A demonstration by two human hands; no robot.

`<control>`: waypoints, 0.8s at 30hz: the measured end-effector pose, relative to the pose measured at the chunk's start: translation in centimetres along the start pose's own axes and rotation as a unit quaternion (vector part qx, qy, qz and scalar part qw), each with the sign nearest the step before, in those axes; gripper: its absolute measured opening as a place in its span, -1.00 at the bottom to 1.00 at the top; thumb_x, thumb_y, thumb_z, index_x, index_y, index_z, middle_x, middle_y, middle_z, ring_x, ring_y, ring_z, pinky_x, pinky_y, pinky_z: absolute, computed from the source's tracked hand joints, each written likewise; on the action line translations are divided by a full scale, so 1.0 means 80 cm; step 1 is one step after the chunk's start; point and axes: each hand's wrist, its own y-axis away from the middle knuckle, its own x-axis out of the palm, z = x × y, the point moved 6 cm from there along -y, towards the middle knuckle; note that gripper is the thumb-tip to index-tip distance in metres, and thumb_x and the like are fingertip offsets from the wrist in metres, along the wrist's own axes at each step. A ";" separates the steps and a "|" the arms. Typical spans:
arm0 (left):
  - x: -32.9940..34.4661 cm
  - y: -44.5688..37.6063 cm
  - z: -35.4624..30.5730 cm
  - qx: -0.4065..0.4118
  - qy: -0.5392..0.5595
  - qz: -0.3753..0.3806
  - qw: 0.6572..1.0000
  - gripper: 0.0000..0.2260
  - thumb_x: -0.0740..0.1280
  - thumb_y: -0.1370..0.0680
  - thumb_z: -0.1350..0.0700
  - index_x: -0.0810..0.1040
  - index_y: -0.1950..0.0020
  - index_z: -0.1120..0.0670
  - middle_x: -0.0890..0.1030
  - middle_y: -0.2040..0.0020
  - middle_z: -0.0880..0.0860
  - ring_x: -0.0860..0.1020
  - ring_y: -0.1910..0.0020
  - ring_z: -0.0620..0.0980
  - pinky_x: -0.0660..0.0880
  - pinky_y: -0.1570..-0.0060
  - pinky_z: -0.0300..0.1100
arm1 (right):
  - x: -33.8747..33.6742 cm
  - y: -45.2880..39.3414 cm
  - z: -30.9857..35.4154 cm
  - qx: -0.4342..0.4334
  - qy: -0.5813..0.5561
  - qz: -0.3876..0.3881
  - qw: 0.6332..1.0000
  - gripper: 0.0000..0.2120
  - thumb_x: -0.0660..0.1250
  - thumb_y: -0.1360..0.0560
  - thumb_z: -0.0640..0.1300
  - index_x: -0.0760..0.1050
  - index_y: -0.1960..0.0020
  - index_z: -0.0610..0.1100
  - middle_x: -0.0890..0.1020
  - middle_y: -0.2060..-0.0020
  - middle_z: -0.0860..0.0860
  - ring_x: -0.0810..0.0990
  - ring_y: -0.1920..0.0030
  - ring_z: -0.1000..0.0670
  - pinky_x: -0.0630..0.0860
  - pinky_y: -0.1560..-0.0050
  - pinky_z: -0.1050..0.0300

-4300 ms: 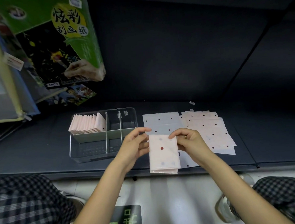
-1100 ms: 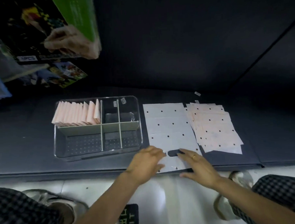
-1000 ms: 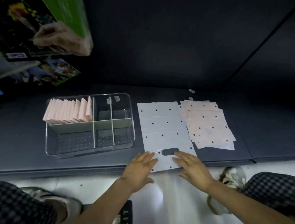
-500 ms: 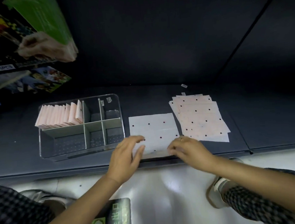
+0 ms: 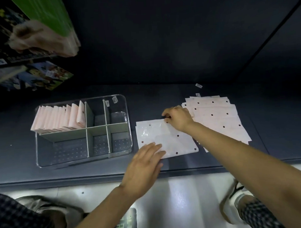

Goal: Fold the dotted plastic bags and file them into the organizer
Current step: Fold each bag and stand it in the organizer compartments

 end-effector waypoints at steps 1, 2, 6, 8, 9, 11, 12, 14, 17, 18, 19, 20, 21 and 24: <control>0.011 0.003 0.000 0.007 -0.017 0.025 1.000 -0.71 0.43 -0.46 0.13 0.59 -0.18 0.11 0.55 -0.26 0.08 0.50 -0.27 0.09 0.39 -0.30 0.00 | 0.004 0.001 -0.003 0.015 0.018 -0.015 1.000 -0.74 0.22 -0.57 -0.12 0.49 -0.24 -0.05 0.57 -0.16 -0.05 0.40 -0.24 -0.13 0.34 -0.19 0.01; 0.022 0.006 0.000 0.012 -0.036 0.053 0.998 -0.66 0.47 -0.43 0.10 0.59 -0.18 0.10 0.56 -0.26 0.08 0.51 -0.27 0.08 0.41 -0.27 0.01 | 0.006 0.007 -0.004 0.025 0.034 -0.033 0.999 -0.73 0.21 -0.57 -0.14 0.47 -0.25 -0.06 0.55 -0.18 -0.07 0.41 -0.23 -0.14 0.34 -0.17 0.01; 0.058 0.023 0.012 0.010 -0.102 0.167 0.981 -0.47 0.48 -0.38 -0.11 0.55 -0.28 0.09 0.51 -0.32 0.03 0.48 -0.30 0.02 0.47 -0.22 -0.03 | 0.023 0.062 0.004 -0.023 0.004 -0.073 0.997 -0.73 0.18 -0.55 -0.21 0.49 -0.22 -0.12 0.54 -0.16 -0.08 0.46 -0.16 -0.11 0.39 -0.14 0.04; 0.070 0.031 0.018 0.014 -0.132 0.204 0.970 -0.42 0.40 -0.42 -0.20 0.48 -0.35 0.07 0.46 -0.37 0.01 0.44 -0.34 0.01 0.45 -0.25 -0.02 | 0.037 0.100 0.006 -0.063 -0.014 -0.063 0.996 -0.73 0.20 -0.56 -0.20 0.51 -0.23 -0.15 0.54 -0.17 -0.08 0.47 -0.15 -0.11 0.41 -0.15 0.06; 0.074 0.034 0.020 0.020 -0.150 0.213 0.965 -0.42 0.33 -0.46 -0.23 0.44 -0.38 0.06 0.43 -0.39 0.01 0.41 -0.36 0.00 0.42 -0.28 -0.01 | 0.043 0.117 0.005 -0.073 -0.020 -0.059 0.995 -0.73 0.23 -0.55 -0.19 0.51 -0.23 -0.16 0.55 -0.19 -0.10 0.49 -0.16 -0.13 0.42 -0.17 0.06; 0.077 0.035 0.024 0.024 -0.168 0.217 0.961 -0.44 0.13 -0.53 -0.23 0.37 -0.43 0.06 0.38 -0.42 0.01 0.36 -0.40 0.01 0.32 -0.37 0.00 | 0.052 0.144 -0.002 -0.077 -0.020 -0.073 0.994 -0.70 0.33 -0.51 -0.18 0.53 -0.23 -0.19 0.56 -0.21 -0.13 0.53 -0.21 -0.15 0.45 -0.21 0.00; 0.077 0.035 0.026 0.016 -0.173 0.224 0.959 -0.43 0.04 -0.54 -0.21 0.34 -0.44 0.07 0.35 -0.44 0.01 0.34 -0.41 0.02 0.24 -0.39 0.04 | 0.055 0.153 -0.006 -0.078 -0.005 -0.088 0.993 -0.67 0.39 -0.48 -0.17 0.54 -0.23 -0.20 0.56 -0.23 -0.14 0.53 -0.23 -0.16 0.45 -0.23 -0.04; 0.079 0.033 0.033 0.003 -0.186 0.243 0.952 -0.41 -0.06 -0.56 -0.21 0.22 -0.49 0.07 0.24 -0.49 0.02 0.22 -0.47 0.04 0.10 -0.43 0.05 | 0.061 0.165 -0.010 -0.093 0.033 -0.108 0.989 -0.57 0.44 -0.44 -0.10 0.51 -0.27 -0.20 0.53 -0.27 -0.14 0.51 -0.27 -0.17 0.42 -0.27 -0.11; 0.092 0.031 0.040 0.011 -0.165 0.273 0.947 -0.37 -0.17 -0.56 -0.26 -0.22 -0.52 0.05 -0.20 -0.53 -0.01 -0.24 -0.50 0.06 -0.30 -0.43 0.04 | 0.075 0.171 -0.013 -0.112 0.083 -0.095 0.986 -0.49 0.34 -0.49 0.03 0.42 -0.36 -0.19 0.44 -0.36 -0.12 0.42 -0.36 -0.15 0.34 -0.33 -0.18; 0.095 0.029 0.043 0.009 -0.161 0.280 0.947 -0.36 -0.22 -0.54 -0.28 -0.32 -0.49 0.04 -0.29 -0.51 -0.03 -0.35 -0.47 0.05 -0.39 -0.41 0.05 | 0.082 0.171 -0.015 -0.105 0.096 -0.077 0.987 -0.47 0.27 -0.51 0.07 0.38 -0.39 -0.19 0.40 -0.39 -0.11 0.39 -0.38 -0.14 0.29 -0.36 -0.19; 0.099 0.027 0.046 0.007 -0.162 0.286 0.944 -0.35 -0.25 -0.53 -0.29 -0.36 -0.48 0.03 -0.34 -0.50 -0.04 -0.40 -0.45 0.04 -0.45 -0.40 0.08 | 0.088 0.170 -0.018 -0.092 0.105 -0.053 0.989 -0.45 0.19 -0.54 0.11 0.33 -0.42 -0.18 0.34 -0.43 -0.09 0.33 -0.42 -0.13 0.21 -0.40 -0.18; 0.100 0.024 0.047 0.004 -0.166 0.288 0.943 -0.34 -0.28 -0.51 -0.30 -0.37 -0.48 0.03 -0.35 -0.49 -0.04 -0.41 -0.45 0.04 -0.46 -0.40 0.08 | 0.094 0.169 -0.021 -0.080 0.105 -0.033 0.991 -0.42 0.09 -0.56 0.14 0.23 -0.47 -0.17 0.22 -0.47 -0.07 0.23 -0.47 -0.11 0.09 -0.45 -0.16; 0.100 0.021 0.048 -0.003 -0.170 0.288 0.942 -0.33 -0.29 -0.51 -0.31 -0.34 -0.49 0.03 -0.33 -0.50 -0.04 -0.39 -0.46 0.04 -0.43 -0.40 0.11 | 0.100 0.169 -0.023 -0.065 0.099 -0.013 0.993 -0.40 0.02 -0.59 0.16 0.11 -0.51 -0.15 0.09 -0.50 -0.04 0.10 -0.51 -0.08 -0.05 -0.49 -0.11; 0.096 0.013 0.050 -0.013 -0.191 0.258 0.947 -0.33 -0.23 -0.53 -0.29 -0.14 -0.54 0.05 -0.14 -0.54 0.00 -0.20 -0.51 0.06 -0.20 -0.44 0.18 | 0.095 0.165 -0.024 -0.045 0.076 -0.048 0.995 -0.45 0.15 -0.57 0.14 0.28 -0.45 -0.15 0.29 -0.46 -0.06 0.29 -0.44 -0.11 0.16 -0.45 -0.09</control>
